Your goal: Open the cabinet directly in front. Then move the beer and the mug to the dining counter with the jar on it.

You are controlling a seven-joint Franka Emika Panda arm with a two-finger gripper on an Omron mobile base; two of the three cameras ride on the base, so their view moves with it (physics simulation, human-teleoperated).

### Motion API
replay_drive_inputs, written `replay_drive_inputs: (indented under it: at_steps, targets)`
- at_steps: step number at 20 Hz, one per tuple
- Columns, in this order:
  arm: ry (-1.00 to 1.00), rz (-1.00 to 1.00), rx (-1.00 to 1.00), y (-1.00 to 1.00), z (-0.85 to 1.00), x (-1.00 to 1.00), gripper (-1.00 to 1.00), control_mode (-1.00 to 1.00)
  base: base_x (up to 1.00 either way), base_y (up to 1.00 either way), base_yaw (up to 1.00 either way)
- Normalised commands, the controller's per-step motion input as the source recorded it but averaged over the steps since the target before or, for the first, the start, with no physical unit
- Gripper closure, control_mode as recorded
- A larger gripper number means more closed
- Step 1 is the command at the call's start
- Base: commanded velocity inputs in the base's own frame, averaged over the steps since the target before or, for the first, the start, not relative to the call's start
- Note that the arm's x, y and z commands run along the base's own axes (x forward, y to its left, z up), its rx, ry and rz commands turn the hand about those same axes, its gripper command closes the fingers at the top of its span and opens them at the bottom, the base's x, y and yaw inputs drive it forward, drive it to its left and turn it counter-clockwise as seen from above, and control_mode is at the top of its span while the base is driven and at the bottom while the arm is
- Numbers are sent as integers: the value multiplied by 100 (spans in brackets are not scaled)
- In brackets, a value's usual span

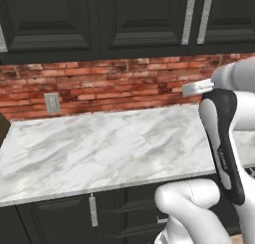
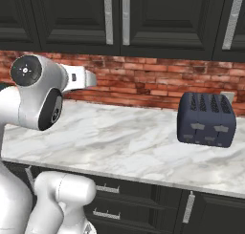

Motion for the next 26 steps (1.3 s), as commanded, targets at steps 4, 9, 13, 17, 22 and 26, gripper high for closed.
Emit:
replay_drive_inputs:
  at_steps: [4,9,13,17,22,26]
  targets:
    - [-65,0,7,-2,69,-44,-100,-100,0,0,0]
    - [-51,0,5,0,58,-15,-100,-100,0,0,0]
    - [-38,0,0,0,48,0,-100,-100,0,0,0]
    - [-20,0,1,0,34,13,-100,-100,0,0,0]
    - [6,2,0,-1,3,47,-100,-100,0,0,0]
    - [6,3,5,-17,5,66,-100,-100,0,0,0]
